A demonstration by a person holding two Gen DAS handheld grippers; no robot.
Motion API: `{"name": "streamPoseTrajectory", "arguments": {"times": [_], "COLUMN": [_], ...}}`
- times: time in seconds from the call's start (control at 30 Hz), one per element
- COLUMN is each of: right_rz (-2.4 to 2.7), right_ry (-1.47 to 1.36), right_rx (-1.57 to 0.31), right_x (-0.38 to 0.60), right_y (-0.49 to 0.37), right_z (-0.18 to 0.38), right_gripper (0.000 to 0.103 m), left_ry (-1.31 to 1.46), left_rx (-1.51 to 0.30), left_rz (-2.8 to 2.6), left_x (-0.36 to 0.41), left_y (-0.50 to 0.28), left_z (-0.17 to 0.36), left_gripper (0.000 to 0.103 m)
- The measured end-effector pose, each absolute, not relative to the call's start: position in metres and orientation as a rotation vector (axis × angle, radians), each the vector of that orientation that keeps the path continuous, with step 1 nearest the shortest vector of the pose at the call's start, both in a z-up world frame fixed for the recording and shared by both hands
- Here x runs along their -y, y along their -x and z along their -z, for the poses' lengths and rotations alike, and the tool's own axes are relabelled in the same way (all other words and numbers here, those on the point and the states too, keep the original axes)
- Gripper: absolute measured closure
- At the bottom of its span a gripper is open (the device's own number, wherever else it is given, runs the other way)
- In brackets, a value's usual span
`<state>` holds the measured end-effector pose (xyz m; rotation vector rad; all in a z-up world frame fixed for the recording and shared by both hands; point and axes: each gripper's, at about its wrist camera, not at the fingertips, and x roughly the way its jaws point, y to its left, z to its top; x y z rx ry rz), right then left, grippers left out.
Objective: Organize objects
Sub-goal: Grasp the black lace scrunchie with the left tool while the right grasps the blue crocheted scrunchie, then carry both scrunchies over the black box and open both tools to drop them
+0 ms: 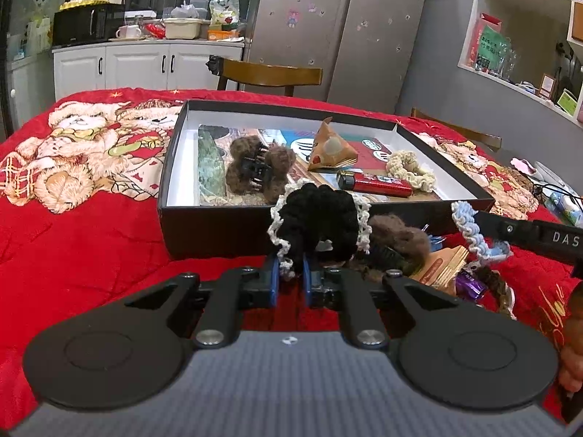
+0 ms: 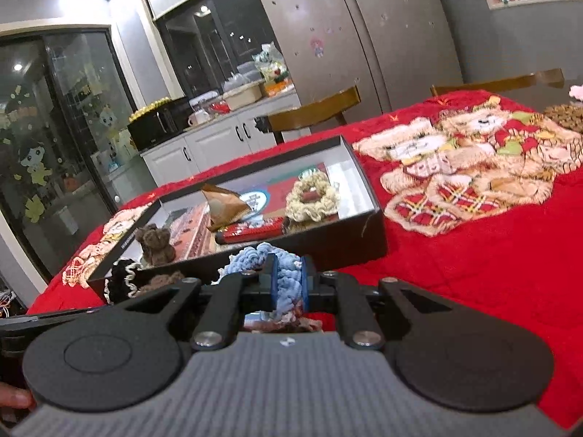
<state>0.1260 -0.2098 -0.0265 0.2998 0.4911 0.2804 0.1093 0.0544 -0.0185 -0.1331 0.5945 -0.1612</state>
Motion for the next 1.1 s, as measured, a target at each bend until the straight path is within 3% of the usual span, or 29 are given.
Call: {"name": "streamPoseTrajectory", "arguments": {"times": [1.1], "right_rz": [-0.361], "right_ry": [-0.388], "right_rx": [-0.438], "right_x": [0.215], "right_y": [-0.114], "right_z": [0.011], "right_gripper": [0.089], "left_ry": [0.031], "left_rx": [-0.408], "left_rz": [0.171], "left_x": [-0.041], "left_y": [-0.079], "left_z": [-0.010], "left_gripper": [0.092]}}
